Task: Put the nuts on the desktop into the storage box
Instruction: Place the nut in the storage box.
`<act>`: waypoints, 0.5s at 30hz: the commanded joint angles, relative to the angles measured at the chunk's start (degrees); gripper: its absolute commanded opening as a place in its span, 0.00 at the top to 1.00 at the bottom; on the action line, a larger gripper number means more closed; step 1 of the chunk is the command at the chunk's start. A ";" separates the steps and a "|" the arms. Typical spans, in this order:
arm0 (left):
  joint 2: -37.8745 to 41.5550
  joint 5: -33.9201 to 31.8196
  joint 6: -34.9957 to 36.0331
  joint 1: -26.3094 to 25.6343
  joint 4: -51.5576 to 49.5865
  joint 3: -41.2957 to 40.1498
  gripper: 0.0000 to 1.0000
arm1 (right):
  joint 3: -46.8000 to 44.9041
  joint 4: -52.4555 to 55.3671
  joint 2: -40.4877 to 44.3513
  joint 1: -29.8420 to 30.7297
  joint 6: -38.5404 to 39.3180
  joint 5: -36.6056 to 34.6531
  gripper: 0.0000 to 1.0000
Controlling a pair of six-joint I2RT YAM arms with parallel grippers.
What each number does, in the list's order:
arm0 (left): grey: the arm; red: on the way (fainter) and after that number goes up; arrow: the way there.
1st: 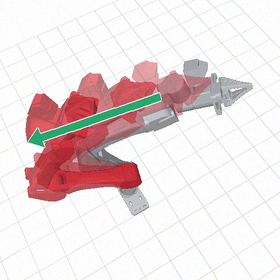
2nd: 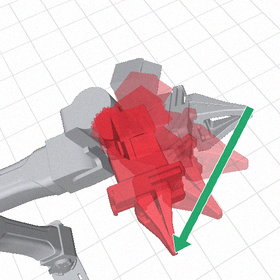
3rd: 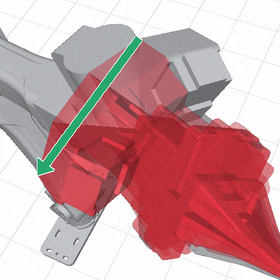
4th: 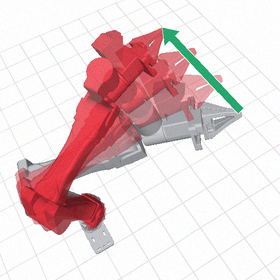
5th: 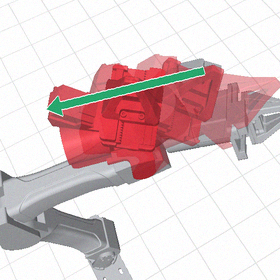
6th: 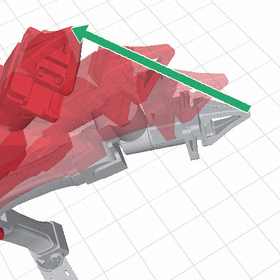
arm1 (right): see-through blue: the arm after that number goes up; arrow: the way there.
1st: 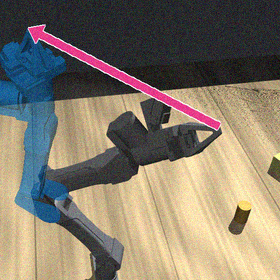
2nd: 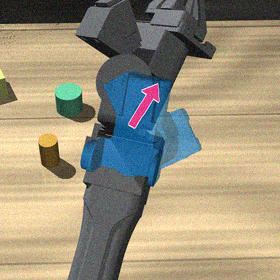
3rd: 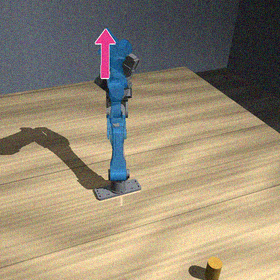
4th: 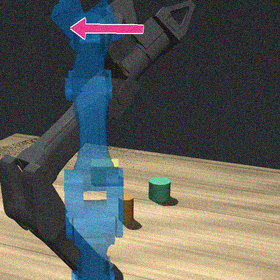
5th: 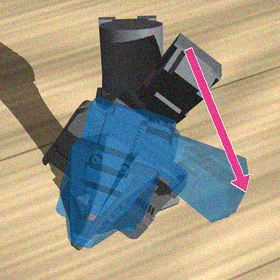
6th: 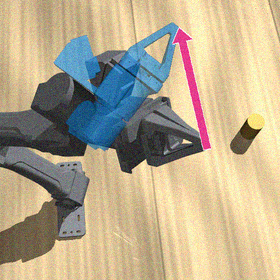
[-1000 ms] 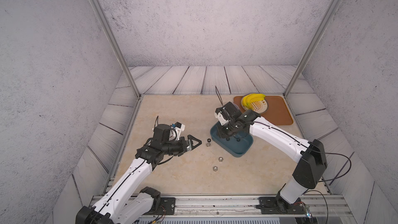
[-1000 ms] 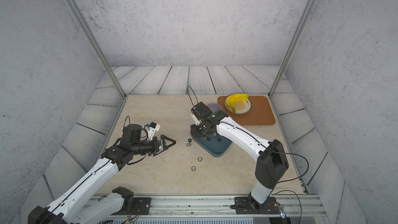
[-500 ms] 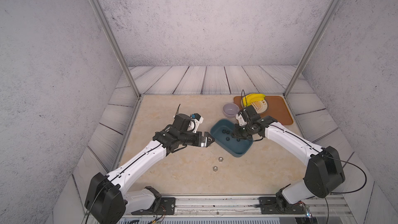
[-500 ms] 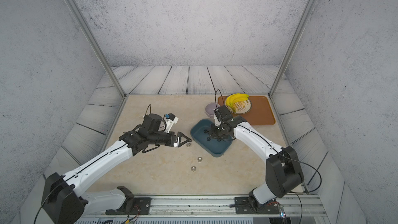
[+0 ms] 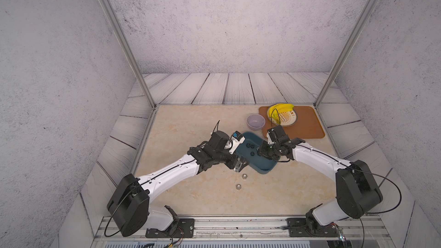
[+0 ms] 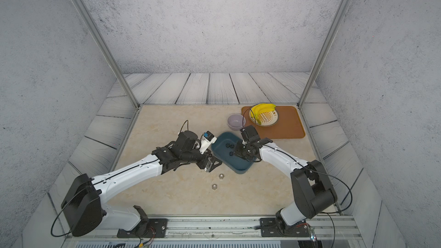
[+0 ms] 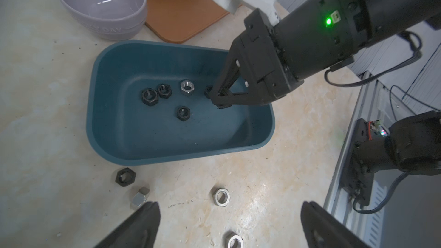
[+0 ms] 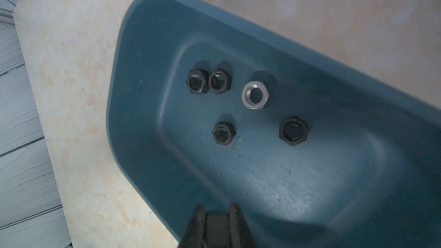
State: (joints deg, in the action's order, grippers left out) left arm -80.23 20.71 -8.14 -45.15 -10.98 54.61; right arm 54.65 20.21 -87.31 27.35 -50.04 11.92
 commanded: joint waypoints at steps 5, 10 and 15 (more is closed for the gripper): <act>-4.32 -3.75 7.13 -1.22 -1.05 1.81 0.02 | -2.21 -8.81 -3.86 -0.14 -8.92 -3.58 0.94; -5.35 -3.79 7.31 -1.51 -1.48 1.67 0.02 | -2.27 -10.72 -7.49 -0.06 -13.30 -5.24 0.93; -5.61 -4.18 7.23 -1.69 -1.61 1.79 0.02 | -1.88 -12.82 -11.05 -0.09 -15.11 -6.31 0.93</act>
State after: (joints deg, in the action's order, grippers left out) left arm -85.23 17.19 -1.72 -46.44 -11.79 54.94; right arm 52.84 9.21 -97.32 27.33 -62.74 7.92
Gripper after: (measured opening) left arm 0.984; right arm 0.193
